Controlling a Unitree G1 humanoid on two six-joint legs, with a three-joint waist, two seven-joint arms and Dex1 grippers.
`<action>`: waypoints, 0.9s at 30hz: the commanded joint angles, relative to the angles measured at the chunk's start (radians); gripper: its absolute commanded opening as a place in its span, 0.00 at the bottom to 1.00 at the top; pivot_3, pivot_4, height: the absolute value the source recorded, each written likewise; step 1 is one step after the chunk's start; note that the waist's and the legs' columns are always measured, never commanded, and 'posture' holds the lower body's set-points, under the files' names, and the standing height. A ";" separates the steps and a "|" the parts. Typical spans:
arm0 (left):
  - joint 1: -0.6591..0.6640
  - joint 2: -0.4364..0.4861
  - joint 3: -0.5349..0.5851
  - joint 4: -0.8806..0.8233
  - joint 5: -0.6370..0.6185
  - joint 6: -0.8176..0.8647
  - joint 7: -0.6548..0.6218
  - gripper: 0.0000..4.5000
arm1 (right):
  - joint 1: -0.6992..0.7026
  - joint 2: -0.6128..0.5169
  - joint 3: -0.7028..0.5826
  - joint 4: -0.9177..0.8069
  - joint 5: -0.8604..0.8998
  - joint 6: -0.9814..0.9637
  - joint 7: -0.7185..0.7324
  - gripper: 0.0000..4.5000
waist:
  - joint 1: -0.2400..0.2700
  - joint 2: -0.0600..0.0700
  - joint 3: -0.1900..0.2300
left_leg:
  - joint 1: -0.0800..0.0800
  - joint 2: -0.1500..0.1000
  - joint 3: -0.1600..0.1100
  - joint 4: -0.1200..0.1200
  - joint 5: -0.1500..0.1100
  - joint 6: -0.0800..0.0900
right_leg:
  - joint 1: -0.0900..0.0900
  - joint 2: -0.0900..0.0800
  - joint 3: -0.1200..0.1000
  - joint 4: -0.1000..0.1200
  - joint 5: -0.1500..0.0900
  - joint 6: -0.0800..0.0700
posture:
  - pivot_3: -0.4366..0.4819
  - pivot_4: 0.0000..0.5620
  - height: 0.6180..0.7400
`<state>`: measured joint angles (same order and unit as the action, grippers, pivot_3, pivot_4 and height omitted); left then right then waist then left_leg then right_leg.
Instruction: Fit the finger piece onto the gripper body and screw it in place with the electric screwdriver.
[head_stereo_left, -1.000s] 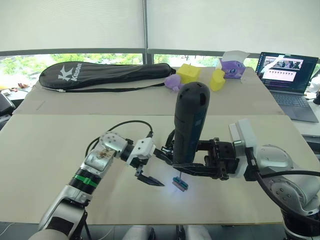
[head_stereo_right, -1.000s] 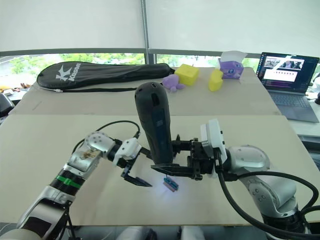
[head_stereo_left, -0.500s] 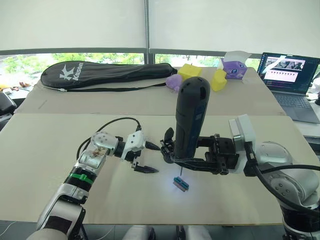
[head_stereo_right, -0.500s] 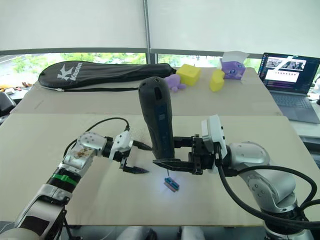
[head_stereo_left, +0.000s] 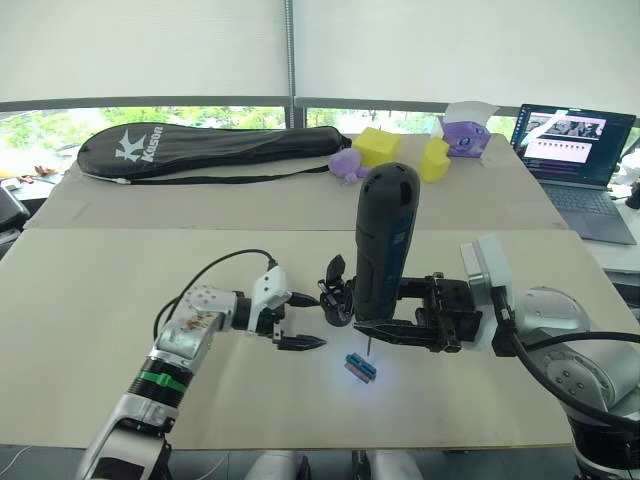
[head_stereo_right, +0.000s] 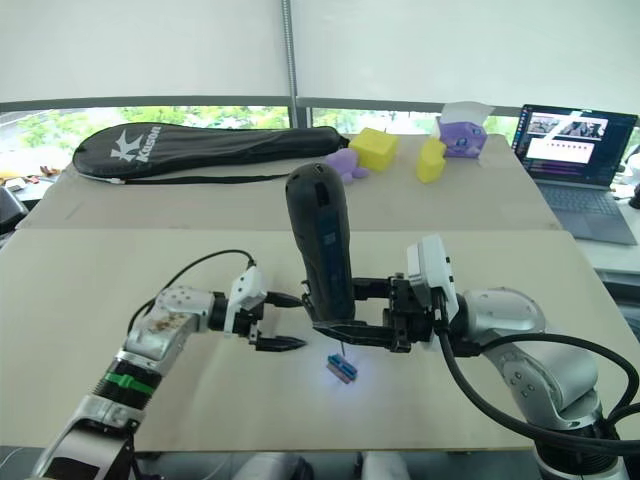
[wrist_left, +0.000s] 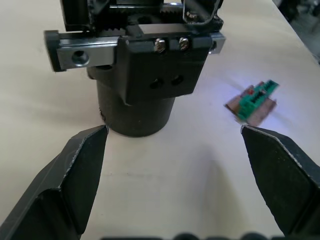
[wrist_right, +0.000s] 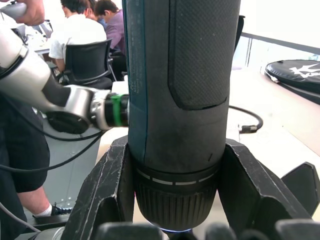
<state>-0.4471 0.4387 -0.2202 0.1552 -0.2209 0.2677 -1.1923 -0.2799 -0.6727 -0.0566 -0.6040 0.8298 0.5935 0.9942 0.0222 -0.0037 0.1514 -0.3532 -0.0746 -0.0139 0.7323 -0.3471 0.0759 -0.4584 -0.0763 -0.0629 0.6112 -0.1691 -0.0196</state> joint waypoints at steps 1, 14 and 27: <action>0.015 -0.047 0.003 -0.050 0.043 -0.007 0.143 1.00 | 0.007 0.000 -0.042 -0.044 0.023 -0.043 -0.004 0.43 | 0.004 0.000 0.000 | 0.000 0.000 0.000 0.000 0.000 0.000 | 0.000 0.000 0.000 0.000 0.000 0.000 | 0.48 0.27 1.00; 0.013 -0.158 -0.035 0.016 0.064 -0.042 0.236 0.94 | 0.026 0.000 -0.031 -0.043 0.006 -0.065 -0.006 0.43 | 0.007 0.000 0.000 | 0.000 0.000 0.000 0.000 0.000 0.000 | 0.000 0.000 0.000 0.000 0.000 0.000 | 0.48 0.27 1.00; -0.353 -0.153 -0.012 0.601 0.043 -0.496 -0.195 0.52 | 0.096 -0.037 -0.077 -0.090 0.050 -0.057 0.004 0.43 | 0.017 -0.001 0.001 | -0.001 0.000 0.001 0.000 0.000 0.000 | 0.000 0.000 -0.002 0.000 0.000 0.000 | 0.48 0.27 1.00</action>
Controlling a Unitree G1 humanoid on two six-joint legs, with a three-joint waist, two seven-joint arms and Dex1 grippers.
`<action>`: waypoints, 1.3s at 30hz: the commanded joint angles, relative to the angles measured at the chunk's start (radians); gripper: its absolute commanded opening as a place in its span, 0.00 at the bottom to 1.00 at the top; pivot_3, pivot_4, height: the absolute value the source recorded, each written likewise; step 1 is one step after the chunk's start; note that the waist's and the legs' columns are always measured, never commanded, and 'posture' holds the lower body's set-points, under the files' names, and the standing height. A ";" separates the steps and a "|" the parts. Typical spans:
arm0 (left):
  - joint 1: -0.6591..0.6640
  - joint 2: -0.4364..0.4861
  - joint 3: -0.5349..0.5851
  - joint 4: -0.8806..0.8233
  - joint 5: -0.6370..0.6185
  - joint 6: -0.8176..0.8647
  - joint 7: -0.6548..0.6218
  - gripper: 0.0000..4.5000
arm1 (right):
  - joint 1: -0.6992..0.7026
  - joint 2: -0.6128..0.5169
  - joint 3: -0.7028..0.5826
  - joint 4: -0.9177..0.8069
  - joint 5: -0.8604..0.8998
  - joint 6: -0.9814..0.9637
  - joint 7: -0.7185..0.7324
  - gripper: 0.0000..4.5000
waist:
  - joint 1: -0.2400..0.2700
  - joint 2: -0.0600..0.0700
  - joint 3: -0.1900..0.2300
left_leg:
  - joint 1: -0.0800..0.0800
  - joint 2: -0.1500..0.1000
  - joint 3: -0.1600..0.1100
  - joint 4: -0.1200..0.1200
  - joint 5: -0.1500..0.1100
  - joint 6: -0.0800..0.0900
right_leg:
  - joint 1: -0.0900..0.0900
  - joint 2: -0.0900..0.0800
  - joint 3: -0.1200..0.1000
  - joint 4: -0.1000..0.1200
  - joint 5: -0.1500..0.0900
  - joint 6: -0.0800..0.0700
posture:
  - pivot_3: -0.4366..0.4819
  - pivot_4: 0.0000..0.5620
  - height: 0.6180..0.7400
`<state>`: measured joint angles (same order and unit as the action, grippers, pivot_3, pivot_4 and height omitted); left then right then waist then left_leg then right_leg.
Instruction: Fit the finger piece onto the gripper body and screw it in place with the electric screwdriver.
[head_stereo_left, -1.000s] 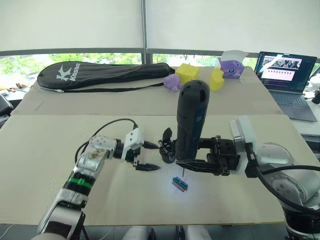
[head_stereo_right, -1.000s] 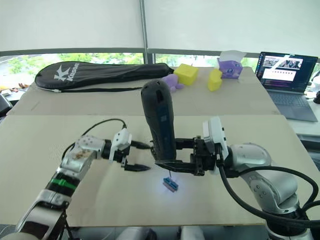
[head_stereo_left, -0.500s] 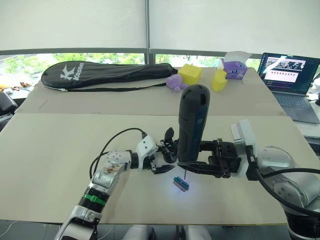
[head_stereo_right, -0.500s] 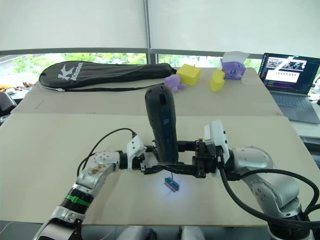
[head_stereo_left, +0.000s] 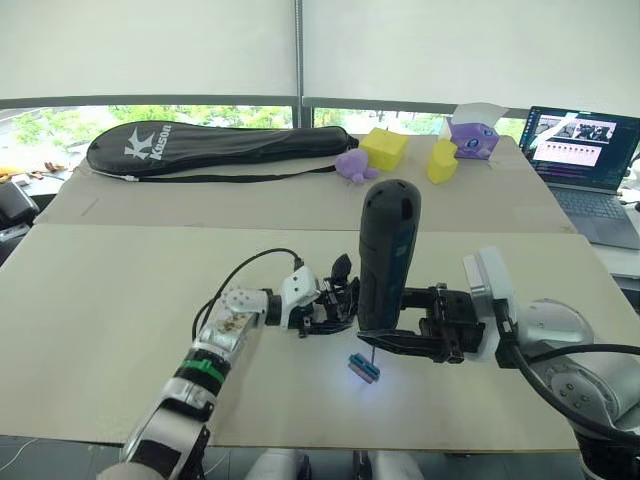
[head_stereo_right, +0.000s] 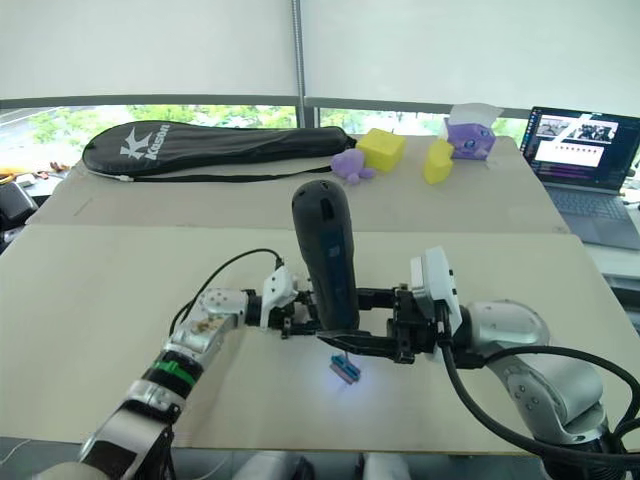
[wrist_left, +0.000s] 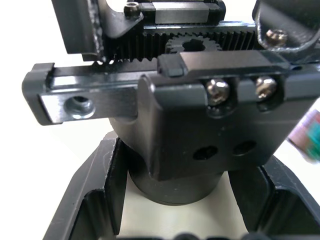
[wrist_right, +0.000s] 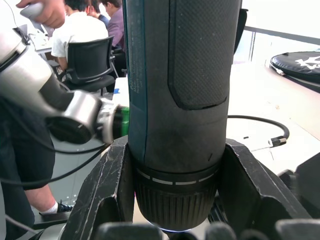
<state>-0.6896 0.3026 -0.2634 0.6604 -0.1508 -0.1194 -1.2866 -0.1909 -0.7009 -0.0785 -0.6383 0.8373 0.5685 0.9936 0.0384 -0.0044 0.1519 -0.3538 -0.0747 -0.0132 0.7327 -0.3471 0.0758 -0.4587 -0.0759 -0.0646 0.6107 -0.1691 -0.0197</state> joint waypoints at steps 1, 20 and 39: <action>-0.151 -0.027 0.034 0.154 -0.024 -0.136 -0.131 0.52 | 0.019 -0.012 -0.063 -0.064 0.048 -0.030 0.001 0.43 | 0.002 0.000 0.000 | 0.000 0.000 0.000 0.000 0.000 0.000 | 0.000 0.000 0.000 0.000 0.000 0.000 | 0.48 0.27 1.00; -0.341 -0.094 0.055 0.588 0.173 -0.260 -0.101 1.00 | 0.121 -0.030 -0.126 -0.164 0.083 -0.023 -0.118 0.43 | 0.000 -0.002 0.001 | -0.001 0.000 0.001 0.002 -0.001 0.003 | 0.001 0.000 0.001 0.001 0.000 0.000 | 0.48 0.27 1.00; 0.226 -0.082 0.084 -0.393 0.056 0.292 0.204 1.00 | 0.045 -0.009 -0.075 -0.106 0.062 -0.031 -0.126 0.43 | 0.003 -0.002 0.001 | 0.001 0.001 0.001 0.002 -0.001 0.003 | 0.001 0.000 0.003 0.001 0.000 0.001 | 0.48 0.27 1.00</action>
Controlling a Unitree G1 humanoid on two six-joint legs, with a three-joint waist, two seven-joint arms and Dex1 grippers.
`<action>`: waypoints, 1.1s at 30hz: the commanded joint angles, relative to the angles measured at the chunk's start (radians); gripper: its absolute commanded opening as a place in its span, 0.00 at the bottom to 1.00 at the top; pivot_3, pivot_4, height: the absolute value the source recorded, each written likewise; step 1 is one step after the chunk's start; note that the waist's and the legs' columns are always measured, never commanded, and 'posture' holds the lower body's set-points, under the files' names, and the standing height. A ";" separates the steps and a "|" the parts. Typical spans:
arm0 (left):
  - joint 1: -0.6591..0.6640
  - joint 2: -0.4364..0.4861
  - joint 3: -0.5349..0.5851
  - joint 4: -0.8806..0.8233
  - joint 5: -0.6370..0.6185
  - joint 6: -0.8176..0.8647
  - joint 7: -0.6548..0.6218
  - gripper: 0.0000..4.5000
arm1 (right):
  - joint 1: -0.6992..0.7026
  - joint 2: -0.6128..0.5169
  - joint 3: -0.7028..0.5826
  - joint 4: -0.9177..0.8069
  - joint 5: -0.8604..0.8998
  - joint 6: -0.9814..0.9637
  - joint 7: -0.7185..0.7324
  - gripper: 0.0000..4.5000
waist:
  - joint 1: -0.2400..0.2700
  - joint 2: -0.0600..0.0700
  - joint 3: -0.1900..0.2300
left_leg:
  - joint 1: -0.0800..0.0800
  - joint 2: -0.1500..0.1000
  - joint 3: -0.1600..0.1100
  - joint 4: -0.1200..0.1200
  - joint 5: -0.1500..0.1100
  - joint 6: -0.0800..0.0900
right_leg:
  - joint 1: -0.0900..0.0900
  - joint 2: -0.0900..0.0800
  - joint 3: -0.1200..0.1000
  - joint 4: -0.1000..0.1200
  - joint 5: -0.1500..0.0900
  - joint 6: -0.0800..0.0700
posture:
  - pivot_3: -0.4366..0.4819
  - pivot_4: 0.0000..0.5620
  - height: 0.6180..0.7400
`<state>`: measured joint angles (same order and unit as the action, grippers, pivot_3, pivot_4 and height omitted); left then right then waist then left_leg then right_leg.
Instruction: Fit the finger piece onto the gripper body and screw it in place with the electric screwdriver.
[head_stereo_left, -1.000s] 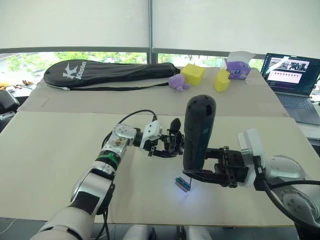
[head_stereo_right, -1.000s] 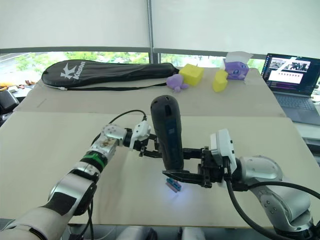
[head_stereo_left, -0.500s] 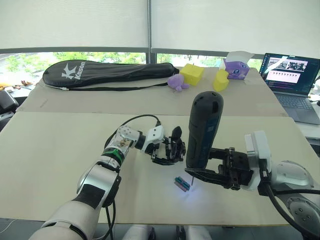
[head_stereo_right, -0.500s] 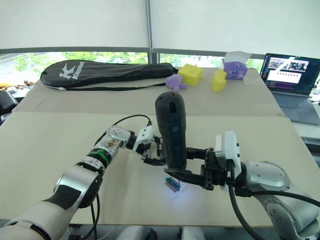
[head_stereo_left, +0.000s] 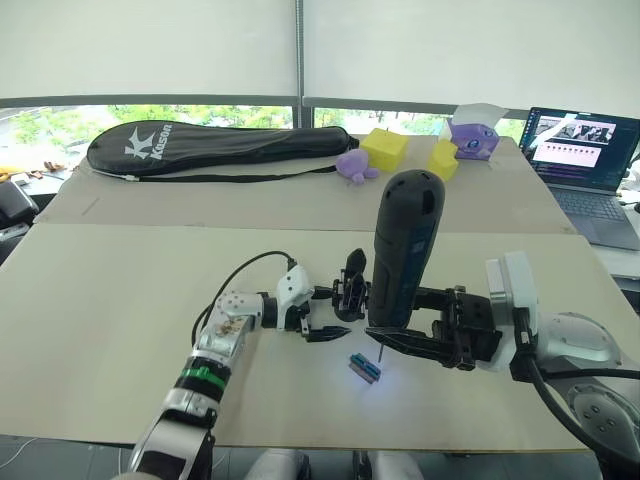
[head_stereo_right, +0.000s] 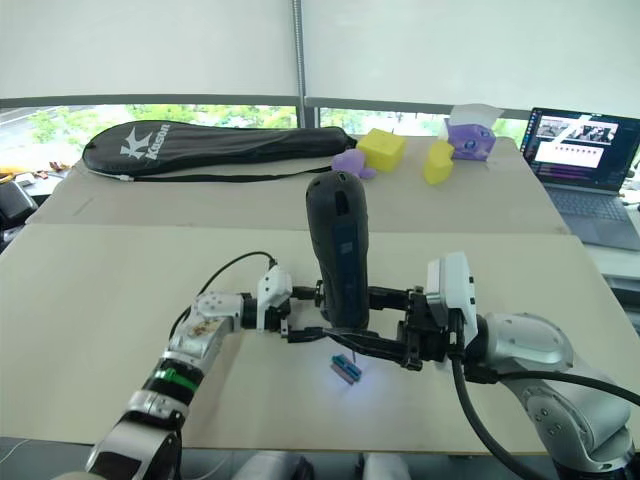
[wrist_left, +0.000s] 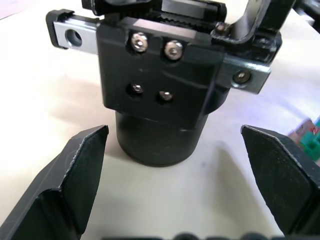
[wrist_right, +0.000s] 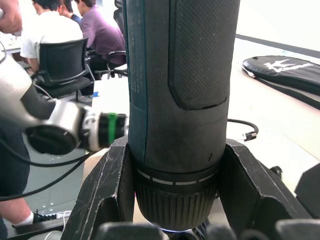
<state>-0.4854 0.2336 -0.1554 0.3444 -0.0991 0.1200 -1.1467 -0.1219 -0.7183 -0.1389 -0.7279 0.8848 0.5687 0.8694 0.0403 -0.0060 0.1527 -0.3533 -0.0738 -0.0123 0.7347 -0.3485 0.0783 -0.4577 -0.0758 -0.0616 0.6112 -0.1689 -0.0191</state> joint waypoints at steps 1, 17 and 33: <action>0.027 -0.025 -0.028 -0.088 0.012 0.063 0.101 1.00 | -0.029 0.009 -0.011 -0.014 0.014 -0.032 -0.004 0.43 | 0.001 0.000 0.000 | 0.000 0.000 0.000 0.000 0.000 0.000 | 0.000 0.000 0.000 0.000 0.000 0.000 | 0.48 0.27 1.00; -0.141 -0.022 -0.056 0.204 -0.047 -0.189 -0.065 0.52 | -0.049 0.001 -0.011 -0.015 0.022 -0.026 -0.019 0.43 | 0.002 0.000 0.000 | 0.000 0.000 0.000 0.000 0.000 -0.001 | 0.000 0.000 -0.001 0.000 0.000 0.000 | 0.48 0.27 1.00; -0.450 -0.045 -0.038 0.819 0.083 -0.487 -0.128 0.81 | -0.043 -0.008 -0.022 -0.041 0.044 -0.010 -0.061 0.43 | -0.001 -0.001 0.000 | -0.001 -0.001 0.001 0.001 0.000 0.000 | 0.000 0.000 -0.002 0.000 0.000 0.000 | 0.48 0.27 1.00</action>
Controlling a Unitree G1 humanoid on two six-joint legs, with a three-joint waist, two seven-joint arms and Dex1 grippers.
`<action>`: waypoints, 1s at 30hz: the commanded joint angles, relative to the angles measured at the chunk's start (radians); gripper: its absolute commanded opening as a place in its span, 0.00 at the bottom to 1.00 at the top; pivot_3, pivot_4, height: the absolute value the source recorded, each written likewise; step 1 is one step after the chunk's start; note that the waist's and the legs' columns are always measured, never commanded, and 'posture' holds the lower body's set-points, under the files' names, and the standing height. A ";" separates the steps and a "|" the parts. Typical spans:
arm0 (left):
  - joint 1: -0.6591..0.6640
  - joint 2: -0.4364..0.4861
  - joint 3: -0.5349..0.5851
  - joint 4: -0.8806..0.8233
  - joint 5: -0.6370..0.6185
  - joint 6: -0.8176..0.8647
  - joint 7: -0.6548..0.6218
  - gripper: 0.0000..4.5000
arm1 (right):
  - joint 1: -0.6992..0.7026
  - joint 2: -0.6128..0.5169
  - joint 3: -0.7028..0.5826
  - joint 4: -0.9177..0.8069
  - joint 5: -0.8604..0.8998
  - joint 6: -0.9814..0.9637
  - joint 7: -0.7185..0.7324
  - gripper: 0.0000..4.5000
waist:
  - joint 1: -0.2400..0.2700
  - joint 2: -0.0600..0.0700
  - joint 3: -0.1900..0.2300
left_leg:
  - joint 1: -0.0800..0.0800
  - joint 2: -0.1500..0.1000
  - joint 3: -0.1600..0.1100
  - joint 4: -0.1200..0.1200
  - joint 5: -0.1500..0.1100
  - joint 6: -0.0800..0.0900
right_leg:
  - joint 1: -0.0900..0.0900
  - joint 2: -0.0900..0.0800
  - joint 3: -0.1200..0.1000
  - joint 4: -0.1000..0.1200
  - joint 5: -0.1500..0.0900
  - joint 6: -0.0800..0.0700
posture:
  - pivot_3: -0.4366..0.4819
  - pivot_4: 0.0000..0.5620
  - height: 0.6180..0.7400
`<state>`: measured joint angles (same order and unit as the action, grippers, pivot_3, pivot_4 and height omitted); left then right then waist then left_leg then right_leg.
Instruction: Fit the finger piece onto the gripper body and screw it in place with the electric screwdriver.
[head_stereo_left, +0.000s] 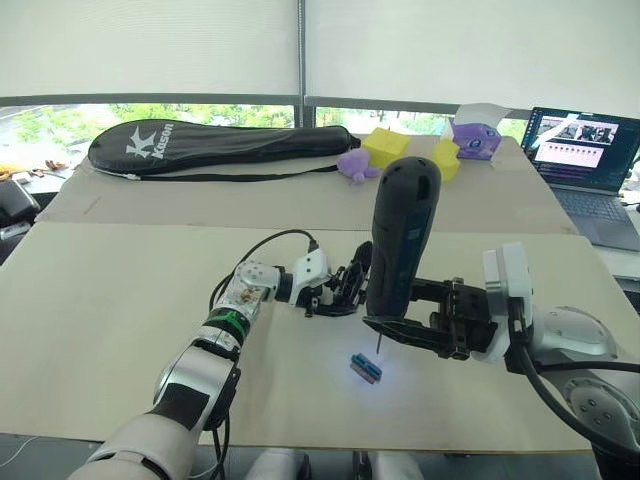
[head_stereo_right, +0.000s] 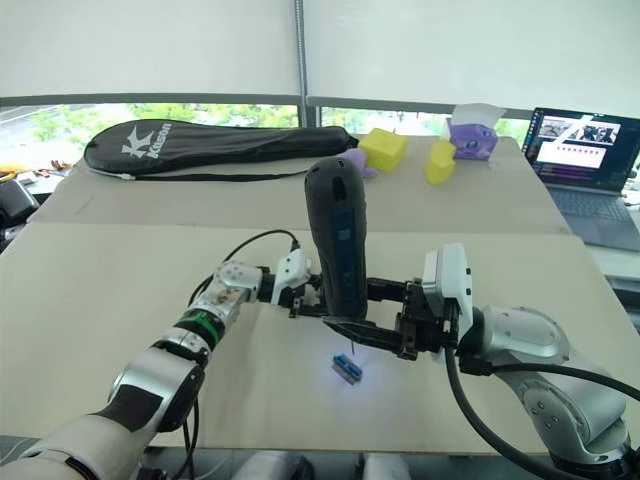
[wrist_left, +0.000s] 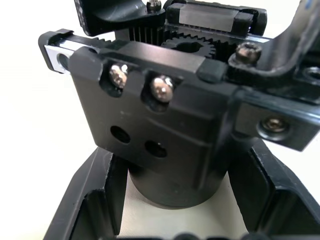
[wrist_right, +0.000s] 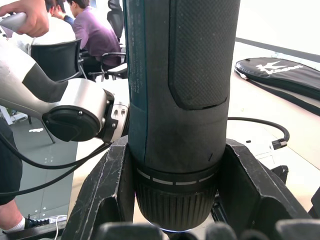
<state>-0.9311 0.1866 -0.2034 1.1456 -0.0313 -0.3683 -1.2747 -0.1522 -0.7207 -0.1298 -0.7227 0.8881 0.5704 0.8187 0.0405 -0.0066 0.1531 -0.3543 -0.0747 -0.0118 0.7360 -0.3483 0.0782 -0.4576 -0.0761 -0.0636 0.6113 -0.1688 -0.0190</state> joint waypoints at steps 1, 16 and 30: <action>0.002 0.006 0.013 0.017 0.017 0.002 -0.003 0.92 | -0.014 -0.006 -0.031 -0.047 0.041 -0.012 -0.012 0.43 | -0.001 0.000 0.000 | 0.000 0.000 0.000 0.000 0.000 0.000 | 0.000 0.000 0.000 0.000 0.000 0.000 | 0.48 0.27 1.00; 0.313 0.235 0.048 -0.684 -0.148 0.346 -0.182 1.00 | 0.000 0.018 0.004 -0.029 0.040 -0.033 0.006 0.43 | -0.026 0.000 0.000 | 0.000 0.002 0.000 -0.001 0.000 0.000 | -0.001 0.001 0.001 0.000 0.000 0.000 | 0.48 0.27 1.00; 0.534 0.266 -0.085 -1.102 -0.181 0.431 -0.123 1.00 | 0.057 0.079 0.055 -0.037 -0.047 -0.100 0.038 0.43 | -0.014 0.000 0.000 | 0.002 0.001 0.000 -0.001 0.000 0.000 | 0.000 0.001 0.001 0.000 0.000 0.000 | 0.48 0.27 1.00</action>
<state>-0.3935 0.4574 -0.2810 0.0435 -0.2250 0.0971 -1.4190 -0.0911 -0.6517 -0.0561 -0.7246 0.8353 0.5215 0.8517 0.0265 -0.0062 0.1529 -0.3528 -0.0737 -0.0121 0.7347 -0.3484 0.0779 -0.4580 -0.0751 -0.0621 0.6111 -0.1689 -0.0192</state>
